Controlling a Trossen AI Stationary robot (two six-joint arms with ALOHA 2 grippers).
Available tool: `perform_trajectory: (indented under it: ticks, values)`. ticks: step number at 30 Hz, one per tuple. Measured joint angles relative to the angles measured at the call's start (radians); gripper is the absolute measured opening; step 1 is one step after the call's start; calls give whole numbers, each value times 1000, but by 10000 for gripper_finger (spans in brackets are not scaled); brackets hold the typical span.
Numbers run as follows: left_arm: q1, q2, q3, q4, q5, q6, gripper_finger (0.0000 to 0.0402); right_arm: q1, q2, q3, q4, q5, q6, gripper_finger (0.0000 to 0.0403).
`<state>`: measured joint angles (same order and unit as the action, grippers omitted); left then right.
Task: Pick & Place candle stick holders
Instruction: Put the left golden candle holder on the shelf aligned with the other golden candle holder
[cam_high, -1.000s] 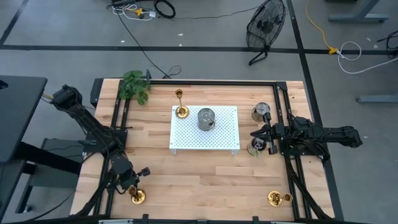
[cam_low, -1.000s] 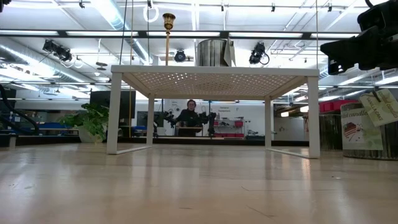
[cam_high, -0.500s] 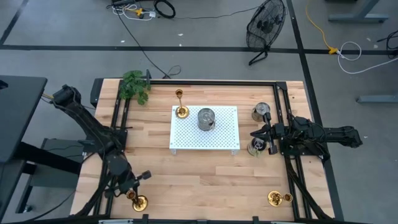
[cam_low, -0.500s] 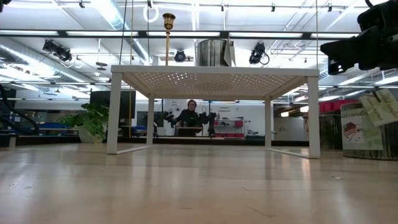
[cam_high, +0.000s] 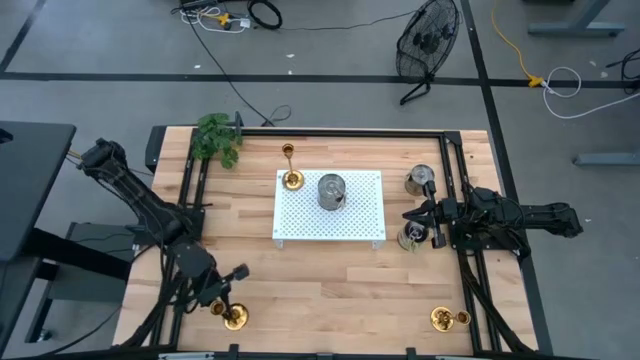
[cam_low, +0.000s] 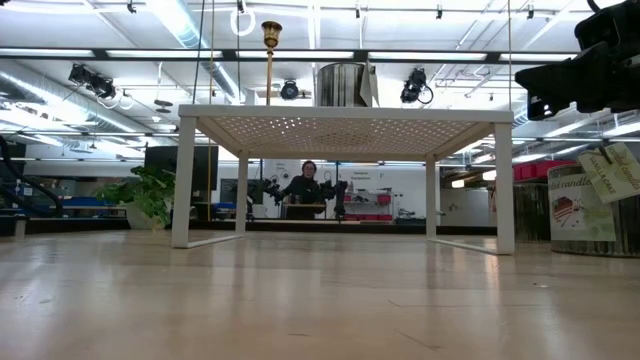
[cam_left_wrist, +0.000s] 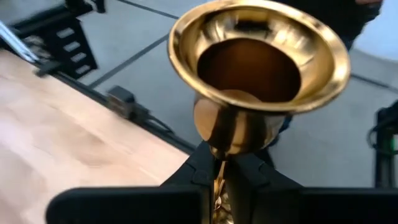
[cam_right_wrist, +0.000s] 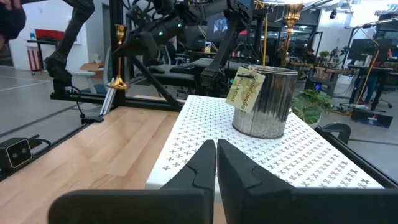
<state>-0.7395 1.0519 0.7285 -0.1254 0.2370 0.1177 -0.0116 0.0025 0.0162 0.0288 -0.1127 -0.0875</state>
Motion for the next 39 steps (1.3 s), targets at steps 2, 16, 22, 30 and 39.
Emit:
perform_trajectory:
  ticks: [2,16,22,30,39]
  values:
    - [30,0,24,-33,-1,27,24,0,0,0,0,0,0,21]
    - [346,-6,45,-76,0,-106,23,0,0,0,0,0,0,21]
    - [416,-18,45,-73,-1,-107,23,0,0,0,0,0,0,21]
    - [494,-20,162,-200,-37,-76,22,0,0,0,0,0,0,21]
    - [617,-20,300,-293,-146,7,22,0,0,0,0,0,0,21]
